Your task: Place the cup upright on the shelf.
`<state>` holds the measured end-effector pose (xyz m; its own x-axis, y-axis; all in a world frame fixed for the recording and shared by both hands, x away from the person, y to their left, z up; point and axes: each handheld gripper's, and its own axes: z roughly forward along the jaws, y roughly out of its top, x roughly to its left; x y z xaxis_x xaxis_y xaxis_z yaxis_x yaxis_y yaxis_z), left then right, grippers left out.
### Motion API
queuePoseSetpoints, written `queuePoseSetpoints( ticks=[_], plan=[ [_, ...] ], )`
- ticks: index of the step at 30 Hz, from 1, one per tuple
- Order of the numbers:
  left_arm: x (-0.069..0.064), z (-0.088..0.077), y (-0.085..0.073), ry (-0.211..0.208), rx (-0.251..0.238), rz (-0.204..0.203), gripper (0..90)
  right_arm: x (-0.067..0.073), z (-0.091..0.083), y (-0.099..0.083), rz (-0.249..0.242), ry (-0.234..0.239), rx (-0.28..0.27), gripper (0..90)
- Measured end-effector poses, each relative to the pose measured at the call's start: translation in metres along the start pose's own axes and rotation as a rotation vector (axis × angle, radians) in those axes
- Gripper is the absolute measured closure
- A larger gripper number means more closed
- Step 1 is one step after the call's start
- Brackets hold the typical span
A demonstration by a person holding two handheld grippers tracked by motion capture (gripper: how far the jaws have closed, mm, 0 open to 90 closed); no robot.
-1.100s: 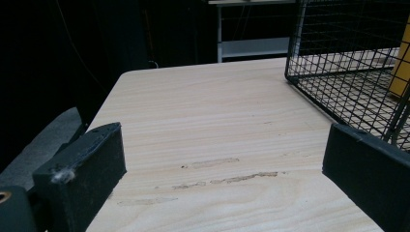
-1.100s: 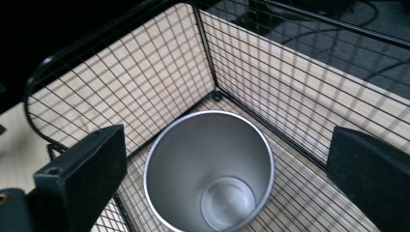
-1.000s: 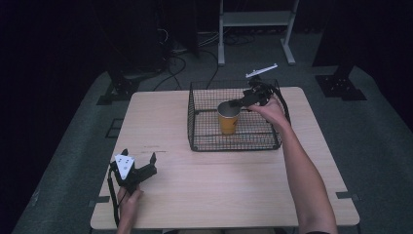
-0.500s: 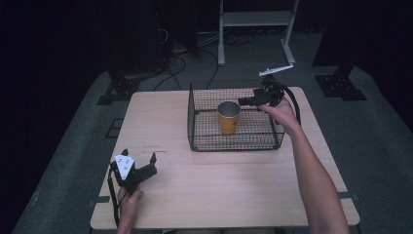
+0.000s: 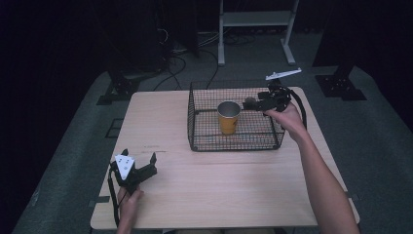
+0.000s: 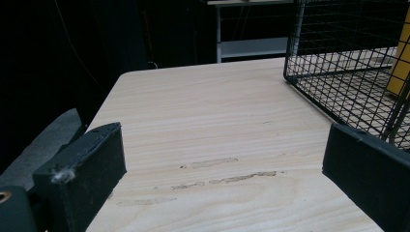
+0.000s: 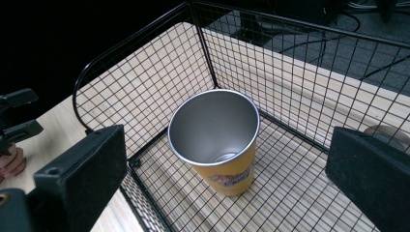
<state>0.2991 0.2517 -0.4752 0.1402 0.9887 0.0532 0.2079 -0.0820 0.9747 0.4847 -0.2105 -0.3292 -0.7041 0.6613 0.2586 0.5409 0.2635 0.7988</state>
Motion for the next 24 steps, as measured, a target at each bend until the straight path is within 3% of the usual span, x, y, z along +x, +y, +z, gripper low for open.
queuePoseSetpoints(
  ticks=[24],
  plan=[
    [0.000,0.000,0.000,0.000,0.001,0.001,0.8,0.021,-0.023,-0.039,-0.049,0.054,-0.004,0.6]
  ],
)
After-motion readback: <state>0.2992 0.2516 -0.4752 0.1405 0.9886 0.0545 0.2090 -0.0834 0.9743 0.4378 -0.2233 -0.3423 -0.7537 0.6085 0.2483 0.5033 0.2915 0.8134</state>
